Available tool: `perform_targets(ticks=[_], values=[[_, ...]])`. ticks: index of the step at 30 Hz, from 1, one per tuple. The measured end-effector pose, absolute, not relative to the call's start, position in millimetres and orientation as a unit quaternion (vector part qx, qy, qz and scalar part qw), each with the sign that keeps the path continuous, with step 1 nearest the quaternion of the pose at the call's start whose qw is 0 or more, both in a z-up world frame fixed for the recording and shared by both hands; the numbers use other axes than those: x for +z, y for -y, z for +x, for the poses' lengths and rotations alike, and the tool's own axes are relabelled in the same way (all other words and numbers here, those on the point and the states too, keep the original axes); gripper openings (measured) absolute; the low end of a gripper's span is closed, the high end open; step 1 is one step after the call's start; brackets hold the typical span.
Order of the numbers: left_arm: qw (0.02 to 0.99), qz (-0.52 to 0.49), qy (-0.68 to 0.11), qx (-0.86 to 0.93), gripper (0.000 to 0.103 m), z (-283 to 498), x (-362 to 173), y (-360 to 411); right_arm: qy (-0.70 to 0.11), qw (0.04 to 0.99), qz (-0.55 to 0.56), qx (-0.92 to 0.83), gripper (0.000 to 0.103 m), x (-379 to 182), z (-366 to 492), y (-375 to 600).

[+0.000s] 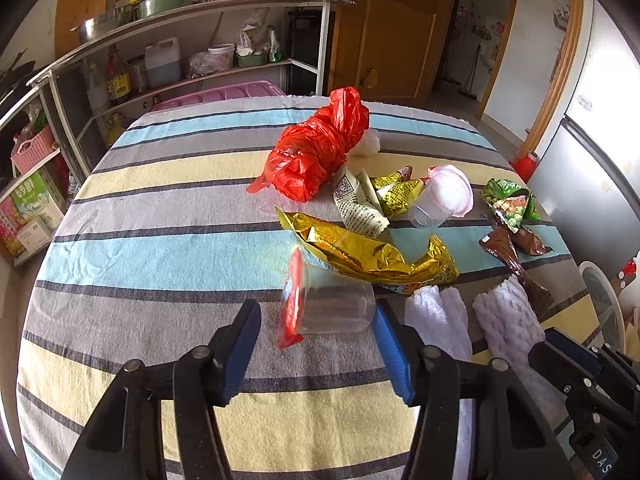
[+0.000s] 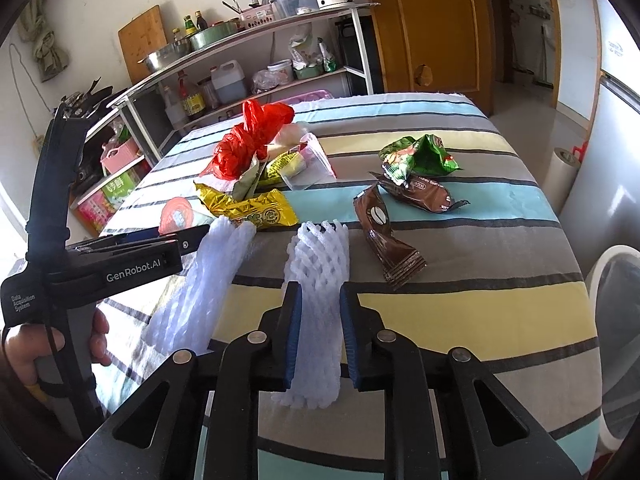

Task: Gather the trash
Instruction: 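Grasp the clear plastic cup with the left tool while the right tool grasps a white foam mesh sleeve, then carry both items over the white bin and open both tools to drop them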

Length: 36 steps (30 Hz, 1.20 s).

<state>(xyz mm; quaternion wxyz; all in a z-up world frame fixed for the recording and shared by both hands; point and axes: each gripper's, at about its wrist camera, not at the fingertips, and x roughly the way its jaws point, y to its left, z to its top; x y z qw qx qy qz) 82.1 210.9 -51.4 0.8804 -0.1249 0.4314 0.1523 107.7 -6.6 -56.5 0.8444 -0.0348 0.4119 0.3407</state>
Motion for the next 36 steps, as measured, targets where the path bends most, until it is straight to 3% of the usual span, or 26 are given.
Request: perform_targets(ticks=[4, 10, 36], values=[[0.88, -0.119, -0.434, 0.151, 0.041, 82, -52, -210, -0.41, 0.845, -0.033, 0.342, 0.017, -57, 109, 7], [0.885, -0.109, -0.426, 0.152, 0.041, 77, -46, -207, -0.409, 0.846, -0.028, 0.342, 0.011, -56, 109, 9], [0.922, -0.07, -0.372, 0.077, 0.041, 57, 13, -151, -0.339, 0.891, 0.029, 0.302, 0.01, -8, 94, 65]])
